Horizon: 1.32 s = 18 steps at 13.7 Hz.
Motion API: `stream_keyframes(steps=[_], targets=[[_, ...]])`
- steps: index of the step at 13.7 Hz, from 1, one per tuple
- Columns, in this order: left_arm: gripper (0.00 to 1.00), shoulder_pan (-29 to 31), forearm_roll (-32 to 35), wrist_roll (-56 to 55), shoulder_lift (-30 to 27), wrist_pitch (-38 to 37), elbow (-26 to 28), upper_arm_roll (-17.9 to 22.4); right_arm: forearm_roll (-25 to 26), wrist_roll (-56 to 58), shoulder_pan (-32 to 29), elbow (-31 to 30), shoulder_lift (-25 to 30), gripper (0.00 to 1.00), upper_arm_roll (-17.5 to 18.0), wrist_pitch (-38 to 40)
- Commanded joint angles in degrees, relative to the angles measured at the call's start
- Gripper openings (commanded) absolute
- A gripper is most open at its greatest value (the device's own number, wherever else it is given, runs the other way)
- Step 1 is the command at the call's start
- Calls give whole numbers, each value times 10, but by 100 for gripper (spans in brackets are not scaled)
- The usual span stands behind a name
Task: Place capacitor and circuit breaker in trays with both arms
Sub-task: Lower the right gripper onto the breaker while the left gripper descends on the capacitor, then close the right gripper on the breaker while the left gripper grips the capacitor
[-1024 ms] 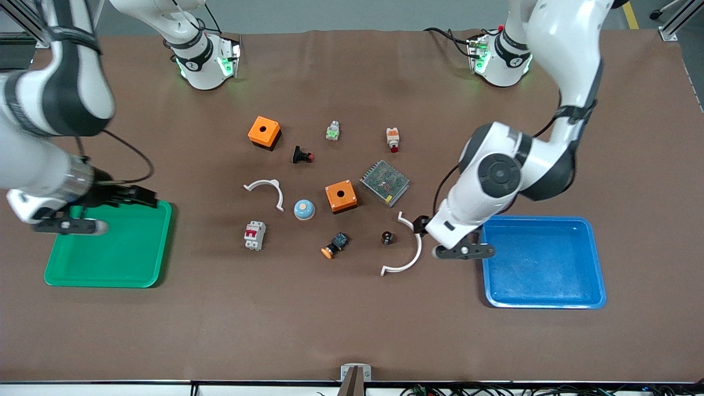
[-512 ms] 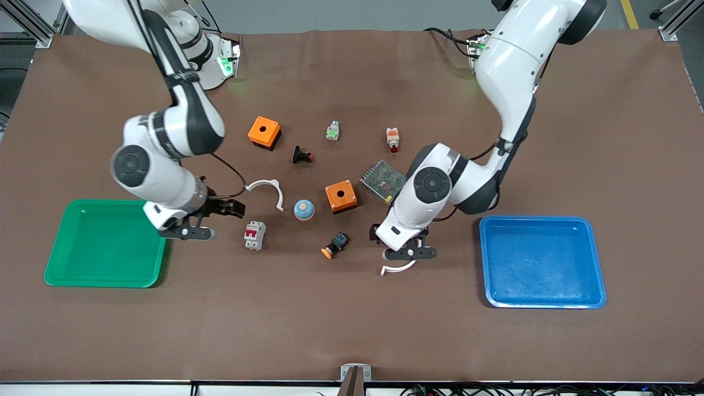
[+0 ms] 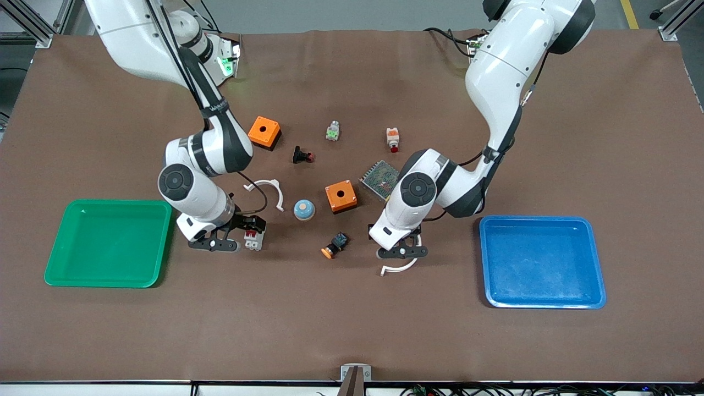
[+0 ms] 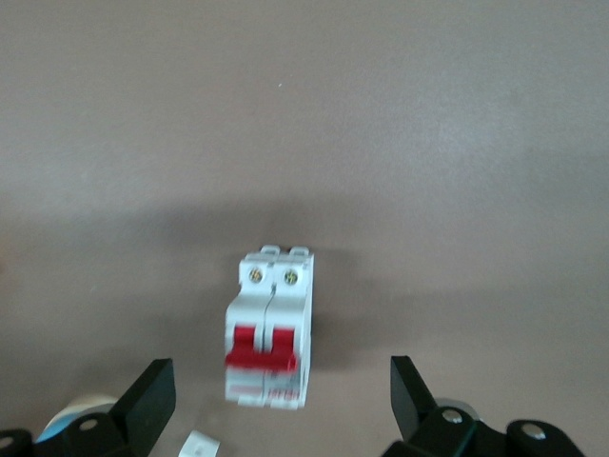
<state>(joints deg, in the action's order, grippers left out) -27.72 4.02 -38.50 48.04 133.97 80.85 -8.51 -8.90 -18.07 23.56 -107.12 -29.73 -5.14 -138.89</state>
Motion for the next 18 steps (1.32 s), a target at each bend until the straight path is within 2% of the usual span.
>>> stream_keyframes(steps=[1, 3, 4, 5, 7, 8, 9, 11, 12, 15, 18], targets=[[67, -11, 13, -19, 13, 1, -15, 8, -11, -5, 2, 31, -40, 100, -2, -20], [65, -15, 13, -30, 16, 1, -15, 8, -11, -26, 10, 31, -54, 100, -2, -42], [62, -17, 13, -32, 17, 1, -15, 8, -10, -30, 17, 31, -59, 95, -2, -44], [61, -17, 13, -32, 17, 1, -15, 8, -10, -29, 20, 31, -61, 80, -2, -45], [51, -17, 13, -32, 19, 1, -15, 8, -9, -29, 20, 27, -61, 41, -2, -42], [41, -17, 13, -30, 19, 1, -16, 8, -9, -30, 19, 27, -61, 19, -2, -40], [28, -16, 14, -28, 19, 1, -17, 8, -10, -34, 18, 27, -61, 2, -2, -35], [6, -16, 15, -26, 17, 1, -17, 8, -9, -29, 12, 31, -58, 0, -6, -32], [1, -15, 20, -25, 13, 1, -17, 8, -4, -27, 8, 36, -52, 0, -9, -21], [1, 5, 49, -26, -20, -5, -15, 7, -2, -18, -29, 104, -37, 0, -34, 85], [1, 45, 50, -22, -72, -36, -10, 6, -2, 45, -77, 131, -33, 0, -64, 127]])
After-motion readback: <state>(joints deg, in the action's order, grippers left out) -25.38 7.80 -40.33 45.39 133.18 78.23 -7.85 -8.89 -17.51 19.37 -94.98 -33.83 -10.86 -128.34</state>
